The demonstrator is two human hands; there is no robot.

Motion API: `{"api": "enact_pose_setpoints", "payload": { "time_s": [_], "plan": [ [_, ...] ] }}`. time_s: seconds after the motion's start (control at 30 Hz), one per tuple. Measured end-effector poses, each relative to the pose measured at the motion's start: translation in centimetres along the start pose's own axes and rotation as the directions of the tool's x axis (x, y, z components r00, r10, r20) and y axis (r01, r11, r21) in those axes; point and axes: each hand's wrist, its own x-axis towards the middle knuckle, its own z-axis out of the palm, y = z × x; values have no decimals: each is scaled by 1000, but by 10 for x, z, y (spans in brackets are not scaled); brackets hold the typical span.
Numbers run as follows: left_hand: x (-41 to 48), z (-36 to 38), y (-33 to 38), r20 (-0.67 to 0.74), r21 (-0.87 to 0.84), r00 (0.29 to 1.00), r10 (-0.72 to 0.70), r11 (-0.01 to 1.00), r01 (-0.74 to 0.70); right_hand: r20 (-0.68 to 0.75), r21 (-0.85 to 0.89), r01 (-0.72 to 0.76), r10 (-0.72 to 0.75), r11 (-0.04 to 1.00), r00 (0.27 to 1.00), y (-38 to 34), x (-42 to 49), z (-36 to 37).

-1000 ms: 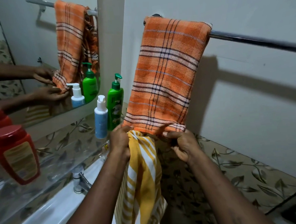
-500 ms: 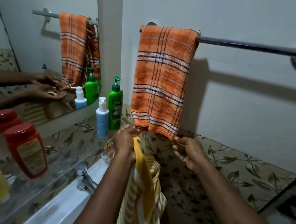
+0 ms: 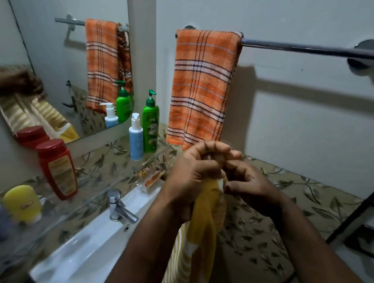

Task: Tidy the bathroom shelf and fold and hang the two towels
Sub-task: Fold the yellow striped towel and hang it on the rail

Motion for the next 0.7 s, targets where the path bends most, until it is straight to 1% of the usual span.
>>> {"api": "enact_pose_setpoints", "payload": {
  "time_s": [0.07,0.13,0.17,0.23,0.3,0.33,0.37,0.4,0.43,0.47,0.53,0.57,0.63,0.7],
  "plan": [
    [-9,6,10,12,104,997,71,992,-72,34,2,26,-26,1000,999,-14,-7,2],
    [-20,13,15,-39,244,992,123,964,-110,42,53,91,-93,994,995,-29,-15,2],
    [-25,17,17,-72,299,989,126,949,-99,40,85,141,-144,986,989,-36,-18,2],
    [-35,24,21,-106,369,993,57,929,-14,48,170,241,-252,956,966,-47,-23,1],
    [-47,32,24,-82,470,995,-55,879,88,37,260,305,-325,916,945,-51,-27,-2],
    [-52,38,23,-62,485,994,-90,868,109,31,294,319,-342,901,939,-51,-29,-7],
    [-58,43,23,-45,456,994,-96,884,105,36,323,320,-349,891,936,-50,-31,-11],
    [-62,49,22,-38,401,997,-65,913,75,53,339,311,-348,888,936,-49,-33,-17],
    [-64,58,19,-58,354,998,0,935,21,89,339,287,-335,896,938,-49,-35,-23],
    [-64,66,15,-87,332,994,68,942,-36,142,323,258,-316,911,938,-48,-38,-32],
    [-57,86,2,-136,365,978,161,925,-102,287,274,152,-231,950,930,-44,-46,-49],
    [-54,94,-6,-147,405,973,180,908,-106,343,243,100,-182,965,921,-41,-50,-54],
    [-49,110,-26,-200,464,961,193,882,-81,408,205,52,-134,977,903,-31,-57,-63],
    [-47,125,-40,-301,483,930,211,874,-42,405,206,58,-139,977,904,-26,-63,-69]
  ]
}}
